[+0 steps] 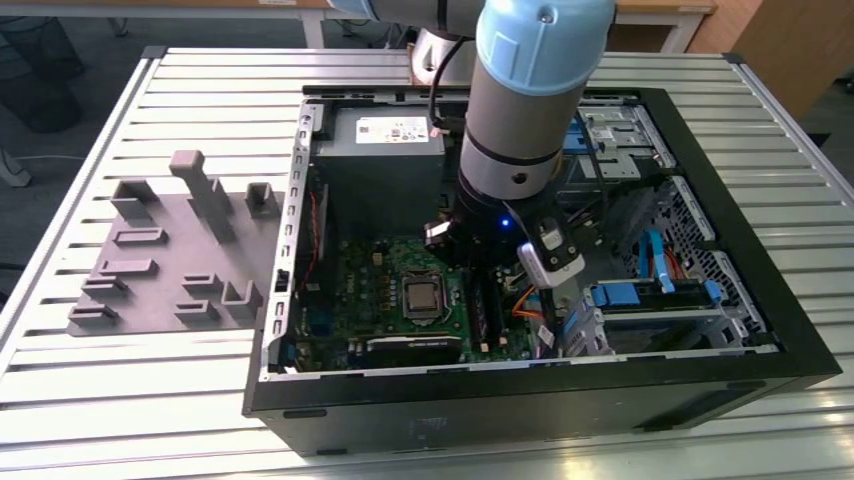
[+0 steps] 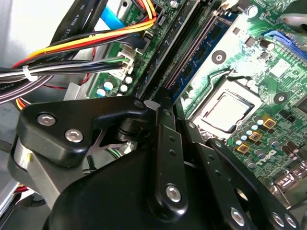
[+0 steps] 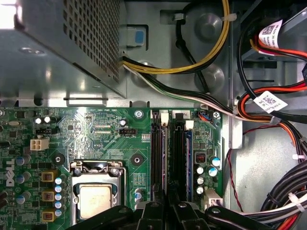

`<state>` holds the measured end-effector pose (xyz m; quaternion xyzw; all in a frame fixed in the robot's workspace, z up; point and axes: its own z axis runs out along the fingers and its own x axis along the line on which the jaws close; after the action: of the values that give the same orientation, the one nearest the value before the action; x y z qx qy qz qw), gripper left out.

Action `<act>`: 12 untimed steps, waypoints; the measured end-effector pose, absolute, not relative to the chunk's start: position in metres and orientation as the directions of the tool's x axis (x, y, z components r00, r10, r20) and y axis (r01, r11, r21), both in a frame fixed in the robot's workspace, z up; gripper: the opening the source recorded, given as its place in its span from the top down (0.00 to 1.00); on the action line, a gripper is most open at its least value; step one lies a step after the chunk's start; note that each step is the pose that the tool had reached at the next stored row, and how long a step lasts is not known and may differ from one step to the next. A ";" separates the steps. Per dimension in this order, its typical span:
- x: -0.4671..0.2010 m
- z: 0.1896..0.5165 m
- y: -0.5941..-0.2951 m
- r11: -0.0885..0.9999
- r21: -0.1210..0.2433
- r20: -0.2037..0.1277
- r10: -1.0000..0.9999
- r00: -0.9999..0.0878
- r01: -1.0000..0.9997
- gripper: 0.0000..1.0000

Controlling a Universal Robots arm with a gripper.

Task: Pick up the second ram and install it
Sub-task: 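Press down the second ram until it locks into place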

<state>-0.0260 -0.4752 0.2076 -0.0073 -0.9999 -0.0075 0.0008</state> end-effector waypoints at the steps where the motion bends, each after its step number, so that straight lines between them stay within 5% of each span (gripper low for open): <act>1: -0.026 0.208 -0.475 1.000 0.015 0.002 0.014 -1.000 0.014 0.86; 12: -0.026 0.205 -0.475 1.000 0.015 0.002 0.013 -1.000 0.013 0.86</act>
<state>-0.0260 -0.4750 0.2047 -0.0067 -1.0000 -0.0073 0.0010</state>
